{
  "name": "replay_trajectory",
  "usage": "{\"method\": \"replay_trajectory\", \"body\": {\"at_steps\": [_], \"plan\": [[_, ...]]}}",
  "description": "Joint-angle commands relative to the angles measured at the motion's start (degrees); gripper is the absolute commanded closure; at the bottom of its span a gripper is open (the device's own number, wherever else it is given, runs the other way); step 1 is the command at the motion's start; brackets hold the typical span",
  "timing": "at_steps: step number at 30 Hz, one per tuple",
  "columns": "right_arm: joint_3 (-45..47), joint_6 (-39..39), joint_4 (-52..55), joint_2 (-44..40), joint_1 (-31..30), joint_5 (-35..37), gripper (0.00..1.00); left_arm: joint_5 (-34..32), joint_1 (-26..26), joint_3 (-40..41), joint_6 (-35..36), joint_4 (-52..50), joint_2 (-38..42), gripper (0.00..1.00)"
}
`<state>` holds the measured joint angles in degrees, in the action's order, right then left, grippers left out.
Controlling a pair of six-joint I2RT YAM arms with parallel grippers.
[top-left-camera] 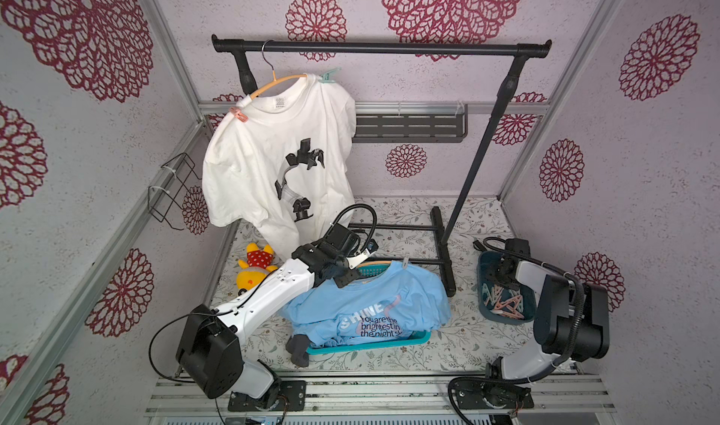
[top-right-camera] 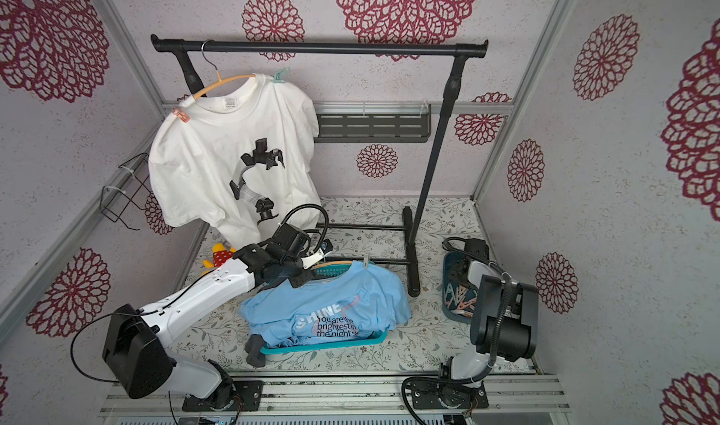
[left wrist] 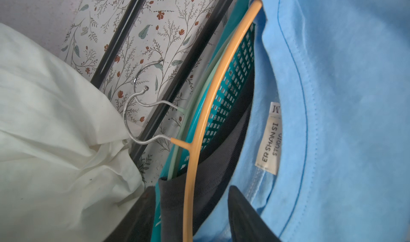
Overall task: Use clothespins to secure the t-shirt on both sides of the hanger
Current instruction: Place the hanger in the basket, then pick up the clothespin from the storage box.
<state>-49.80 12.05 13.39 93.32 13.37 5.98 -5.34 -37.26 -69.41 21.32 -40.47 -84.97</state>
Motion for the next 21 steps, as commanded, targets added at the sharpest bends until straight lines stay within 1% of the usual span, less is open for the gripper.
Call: {"method": "replay_trajectory", "body": {"at_steps": [1, 6, 9, 13, 15, 17, 21], "plan": [[-0.57, -0.42, -0.35, 0.27, 0.26, 0.27, 0.77, -0.53, 0.60, -0.91, -1.88, 3.64, 2.10, 0.43], [-0.68, -0.53, -0.43, 1.43, 0.26, 1.02, 0.79, -0.98, 0.95, -0.55, -3.30, 6.07, 3.64, 0.42], [-0.04, -0.45, -1.50, 1.56, 0.29, 1.65, 0.82, -2.76, 1.35, 0.00, -3.67, 7.91, 5.25, 0.41], [-0.03, -0.58, -1.67, 2.04, 0.26, 0.31, 0.90, -4.21, 1.83, 1.83, -4.31, 12.09, 8.52, 0.40], [-0.25, -0.76, -0.97, 1.89, 0.32, 0.61, 0.97, -4.19, 2.01, 2.36, -4.78, 13.76, 10.01, 0.40], [0.25, -0.76, -1.00, 0.77, 0.27, 0.54, 1.00, -4.50, 2.26, 2.77, -5.03, 14.80, 11.53, 0.39], [1.28, -0.24, -0.83, -3.09, 0.12, -1.49, 1.00, -6.86, 2.36, 4.12, -4.98, 17.02, 14.18, 0.37]]}}
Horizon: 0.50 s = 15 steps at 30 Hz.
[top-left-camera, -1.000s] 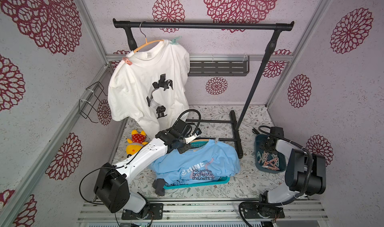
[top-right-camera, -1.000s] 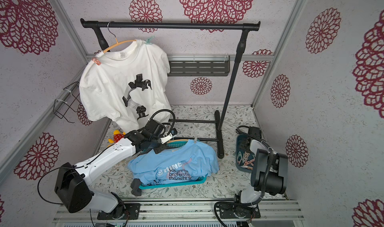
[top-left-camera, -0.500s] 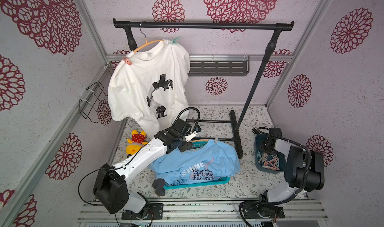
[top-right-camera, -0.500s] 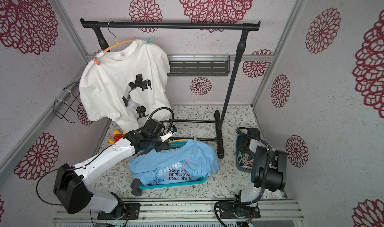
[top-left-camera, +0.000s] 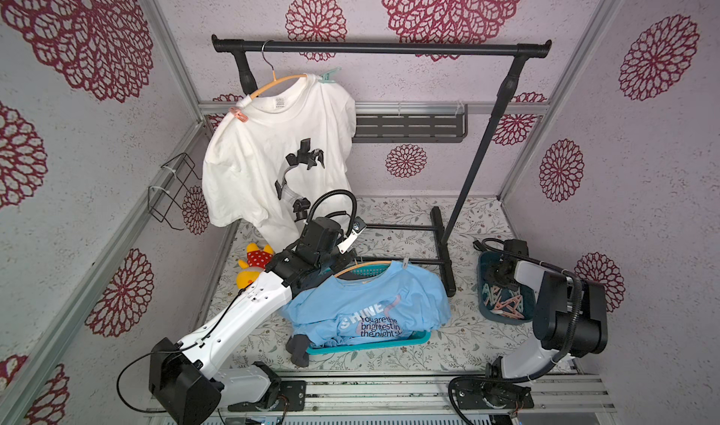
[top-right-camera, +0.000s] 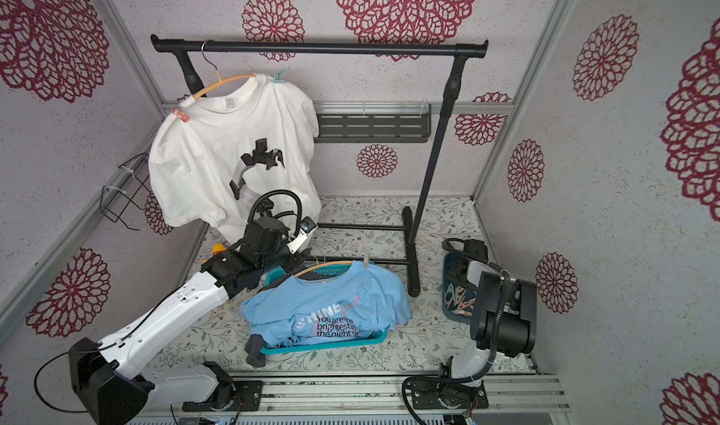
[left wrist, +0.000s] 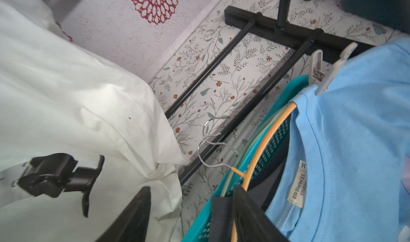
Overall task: Use clothespins to secure the t-shirt on both sides of the hanger
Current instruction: Pick up the clothespin from the storage box.
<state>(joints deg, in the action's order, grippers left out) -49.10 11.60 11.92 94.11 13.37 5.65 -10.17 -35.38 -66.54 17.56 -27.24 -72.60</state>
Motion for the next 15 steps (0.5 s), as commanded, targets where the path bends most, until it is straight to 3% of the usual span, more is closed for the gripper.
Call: {"method": "replay_trajectory", "body": {"at_steps": [1, 7, 8, 9, 15], "plan": [[0.73, 0.43, 0.87, -5.25, 0.10, -1.59, 1.00, -2.15, 0.48, 1.45, -1.27, 4.11, 2.57, 0.36], [2.48, 1.67, 2.10, -15.32, 0.07, -4.03, 1.00, -3.53, 0.44, -0.60, -4.60, 2.99, 6.15, 0.22], [2.66, 1.83, 2.42, -17.03, 0.03, -4.71, 1.00, -2.73, 0.44, -1.10, -5.55, 3.13, 6.95, 0.17], [2.97, 1.93, 2.66, -19.20, 0.07, -5.34, 1.00, -2.02, 0.56, -1.11, -6.38, 3.68, 7.96, 0.00], [4.38, 2.29, 3.75, -29.91, 0.07, -7.83, 1.00, -2.91, 0.60, 1.98, -7.77, 6.54, 13.71, 0.02]]}}
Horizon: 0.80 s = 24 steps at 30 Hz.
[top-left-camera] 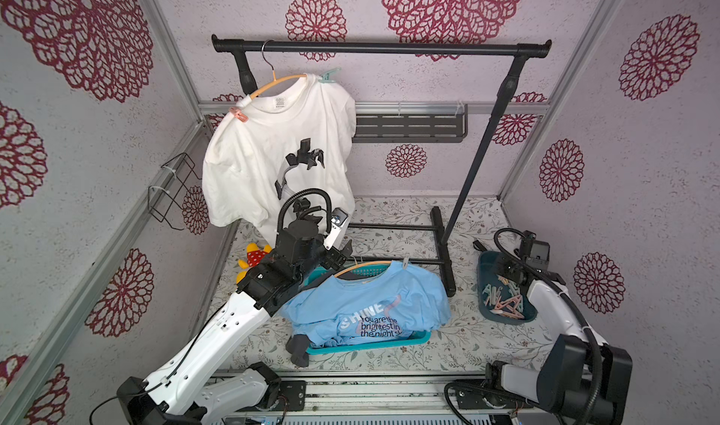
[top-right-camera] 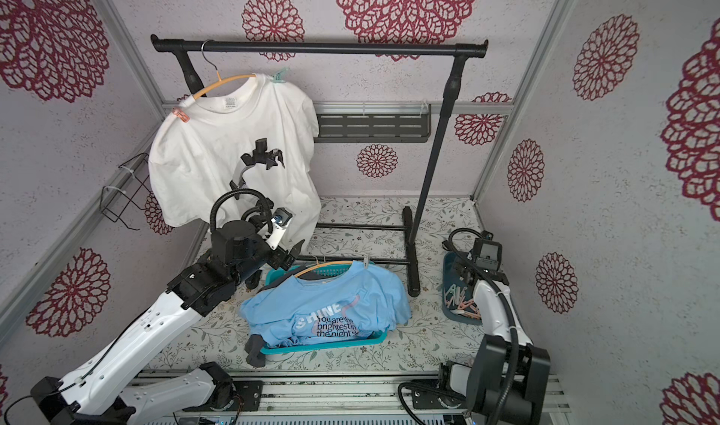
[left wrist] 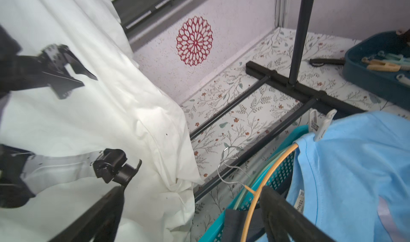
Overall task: Use clothespins to secure the t-shirt on both sides of the hanger
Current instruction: Pick up the clothespin from the storage box.
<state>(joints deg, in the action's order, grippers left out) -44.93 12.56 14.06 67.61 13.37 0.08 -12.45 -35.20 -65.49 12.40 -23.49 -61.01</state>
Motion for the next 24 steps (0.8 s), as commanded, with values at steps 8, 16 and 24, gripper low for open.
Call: {"method": "replay_trajectory", "body": {"at_steps": [8, 16, 24], "plan": [[3.66, 4.47, -7.42, -16.54, -0.35, -24.17, 1.00, 23.93, -1.38, 0.64, -11.18, 2.29, 0.82, 0.03], [5.48, 10.00, -20.86, -25.45, -11.44, -30.09, 1.00, 18.42, -12.56, -3.76, -19.57, 7.68, -12.26, 0.20], [8.85, 17.26, -35.67, -28.75, -26.43, -20.11, 1.00, 12.00, -20.49, -7.93, -24.23, 19.02, -23.22, 0.28]]}}
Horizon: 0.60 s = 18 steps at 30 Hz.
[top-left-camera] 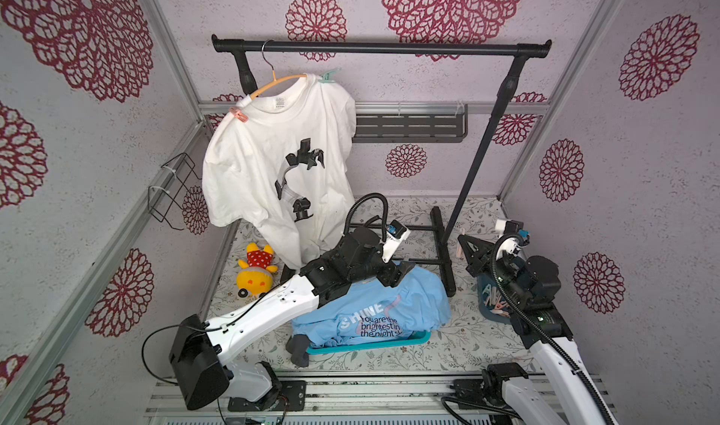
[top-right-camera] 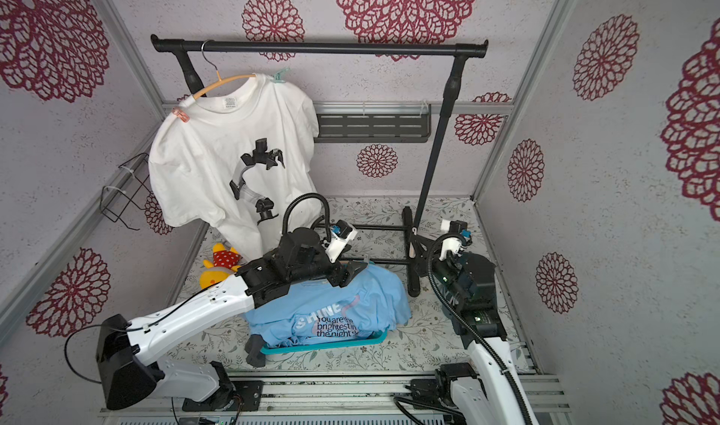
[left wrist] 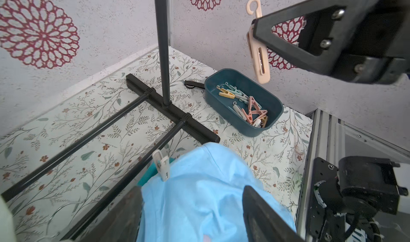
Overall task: Use clothespins to secure the t-shirt on both sides of the hanger
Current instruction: Pick up the clothespin from the storage box.
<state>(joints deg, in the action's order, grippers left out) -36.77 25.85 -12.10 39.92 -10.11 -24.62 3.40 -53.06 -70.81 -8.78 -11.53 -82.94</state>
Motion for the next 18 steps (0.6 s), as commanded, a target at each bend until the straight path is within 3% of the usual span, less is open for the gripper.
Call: {"method": "replay_trajectory", "body": {"at_steps": [1, 10, 18], "plan": [[0.99, 3.66, -10.94, -1.03, -4.55, 5.87, 1.00, -4.95, -3.45, -3.21, -3.40, 8.11, -2.33, 0.29], [1.27, 1.69, -17.29, 1.25, -11.63, 11.63, 1.00, -8.81, -7.30, -6.55, -4.66, 12.54, -6.91, 0.36], [1.46, 1.25, -19.17, 1.96, -15.13, 12.29, 1.00, -14.25, -7.41, -9.43, -4.13, 11.81, -9.68, 0.46]]}}
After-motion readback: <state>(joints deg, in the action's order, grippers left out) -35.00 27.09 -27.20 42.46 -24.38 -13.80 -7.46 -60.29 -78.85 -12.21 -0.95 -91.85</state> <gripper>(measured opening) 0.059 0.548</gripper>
